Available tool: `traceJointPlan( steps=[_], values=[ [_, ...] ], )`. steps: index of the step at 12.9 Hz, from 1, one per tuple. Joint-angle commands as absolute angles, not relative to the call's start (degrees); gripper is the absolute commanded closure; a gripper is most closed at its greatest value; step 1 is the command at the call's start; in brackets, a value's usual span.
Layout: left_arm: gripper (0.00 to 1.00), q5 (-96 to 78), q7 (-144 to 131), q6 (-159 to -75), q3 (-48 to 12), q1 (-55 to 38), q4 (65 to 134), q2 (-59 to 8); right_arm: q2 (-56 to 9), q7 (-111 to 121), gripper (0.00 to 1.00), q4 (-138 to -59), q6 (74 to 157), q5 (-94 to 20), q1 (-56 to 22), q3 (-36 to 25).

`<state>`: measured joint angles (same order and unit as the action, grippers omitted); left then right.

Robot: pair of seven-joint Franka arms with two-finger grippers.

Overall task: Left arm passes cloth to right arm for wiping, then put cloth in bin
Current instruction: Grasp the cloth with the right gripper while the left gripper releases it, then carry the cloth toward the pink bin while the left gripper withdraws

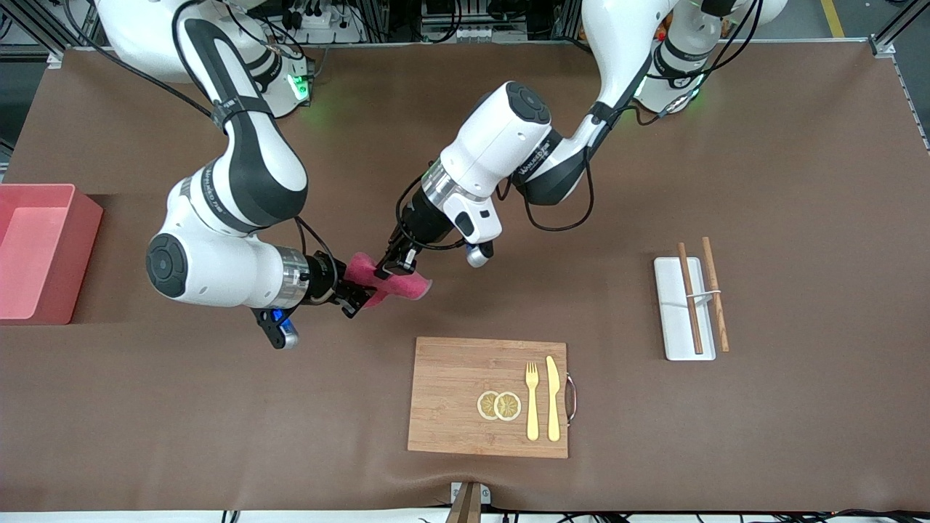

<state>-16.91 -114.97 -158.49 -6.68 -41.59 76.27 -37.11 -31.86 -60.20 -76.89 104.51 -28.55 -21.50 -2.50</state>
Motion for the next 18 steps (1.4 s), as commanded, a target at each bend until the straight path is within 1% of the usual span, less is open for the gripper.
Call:
traceJointPlan(
  steps=[1, 2, 4, 6, 7, 9, 12, 13, 15, 18],
  values=[
    [0.0, -16.97, -114.79, -157.86, -5.89, -41.57, 75.23, -35.96, -30.76, -59.5, 1.0, -77.08, 103.89, -23.5, -21.44, -2.46],
    [0.0, -15.57, -114.7, -154.89, -5.71, -41.14, 75.32, -34.82, -30.76, -59.07, 1.0, -77.08, 103.71, -18.86, -21.71, -2.37],
    [0.0, -10.83, -112.6, -144.54, -6.06, -38.33, 75.24, -32.09, -30.94, -57.75, 1.0, -77.52, 100.03, -11.28, -22.85, -2.37],
    [0.0, -9.85, -105.6, -138.54, -5.8, -36.84, 75.41, -28.85, -31.03, -57.66, 1.0, -80.14, 99.84, -8.71, -22.68, -2.37],
    [0.0, -9.76, -101.03, -132.95, -5.89, -35.17, 75.5, -27.26, -31.29, -57.57, 1.0, -81.55, 99.93, -7.83, -22.94, -2.37],
    [0.0, -9.84, -91.46, -122.48, -5.89, -31.22, 75.5, -23.75, -31.9, -57.48, 1.0, -85.32, 101.33, -5.2, -23.12, -2.37],
    [0.0, -9.84, -73.27, -107.01, -5.89, -24.2, 75.59, -19.26, -33.22, -55.65, 1.0, -91.74, 108.17, -0.98, -20.93, -2.37],
    [0.0, -9.76, -67.47, -103.22, -5.89, -21.91, 75.5, -18.03, -33.22, -52.59, 1.0, -93.41, 110.02, -0.53, -19.35, -2.46],
    [0.0, -9.76, -57.53, -96.89, -5.8, -17.42, 75.59, -15.48, -33.31, -43.29, 1.0, -95.53, 112.66, -0.53, -13.57, -2.46],
    [0.0, -5.83, -44.43, -88.44, -5.97, -12.23, 76.11, -12.32, -33.75, -29.13, 1.0, -95.71, 112.94, -0.01, -2.93, -2.72]
  ],
)
